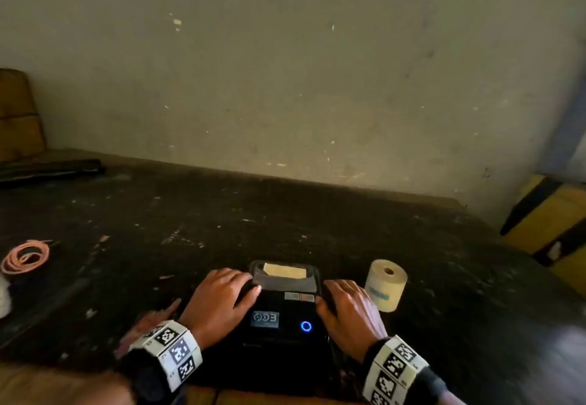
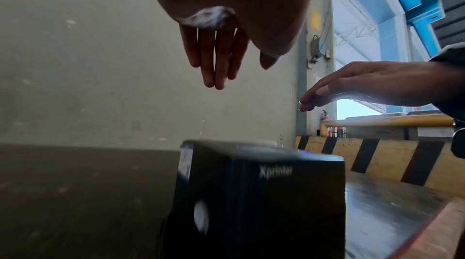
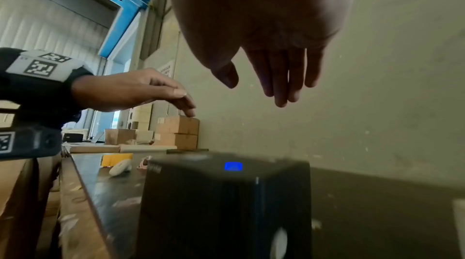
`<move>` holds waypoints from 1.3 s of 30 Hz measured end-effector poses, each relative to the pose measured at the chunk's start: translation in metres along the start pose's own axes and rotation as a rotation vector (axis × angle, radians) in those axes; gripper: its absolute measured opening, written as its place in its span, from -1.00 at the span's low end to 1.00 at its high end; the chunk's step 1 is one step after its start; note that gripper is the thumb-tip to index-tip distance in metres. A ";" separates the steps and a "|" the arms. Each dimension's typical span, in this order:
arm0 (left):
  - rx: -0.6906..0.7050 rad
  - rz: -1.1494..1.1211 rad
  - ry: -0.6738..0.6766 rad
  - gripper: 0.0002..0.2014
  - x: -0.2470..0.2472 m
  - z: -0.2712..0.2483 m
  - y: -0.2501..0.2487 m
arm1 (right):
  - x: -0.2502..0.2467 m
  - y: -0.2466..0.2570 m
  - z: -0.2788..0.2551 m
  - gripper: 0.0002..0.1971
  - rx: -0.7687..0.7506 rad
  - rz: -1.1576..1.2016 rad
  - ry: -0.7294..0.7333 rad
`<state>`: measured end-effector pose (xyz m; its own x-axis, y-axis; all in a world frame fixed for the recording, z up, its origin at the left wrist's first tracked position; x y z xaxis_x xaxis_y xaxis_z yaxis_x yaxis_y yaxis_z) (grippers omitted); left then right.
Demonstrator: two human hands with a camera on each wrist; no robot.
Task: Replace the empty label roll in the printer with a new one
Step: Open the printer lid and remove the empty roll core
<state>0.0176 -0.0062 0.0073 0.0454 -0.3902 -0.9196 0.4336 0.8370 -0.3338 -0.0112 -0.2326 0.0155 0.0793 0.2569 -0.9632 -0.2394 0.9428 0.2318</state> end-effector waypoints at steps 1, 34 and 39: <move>-0.024 -0.020 0.018 -0.16 0.008 -0.005 0.003 | 0.009 -0.002 -0.003 -0.60 0.029 0.009 0.043; -0.194 -0.313 0.228 -0.33 0.112 -0.036 0.036 | 0.109 -0.020 -0.027 -0.27 0.226 0.371 0.217; -0.185 -0.403 0.246 -0.31 0.097 -0.030 0.030 | 0.102 -0.027 -0.017 -0.21 0.141 0.433 0.221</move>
<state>0.0083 -0.0074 -0.0978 -0.3153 -0.6128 -0.7246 0.2056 0.7013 -0.6825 -0.0129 -0.2356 -0.0918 -0.2089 0.5940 -0.7769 -0.0709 0.7831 0.6178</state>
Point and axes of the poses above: each hand's wrist, its own z-axis towards the middle knuckle, its own x-axis out of the palm, y = z × x, the point moved 2 cm from there along z, towards the middle knuckle, and after that the axes turned 10 degrees about y, right-handed, at the moved point
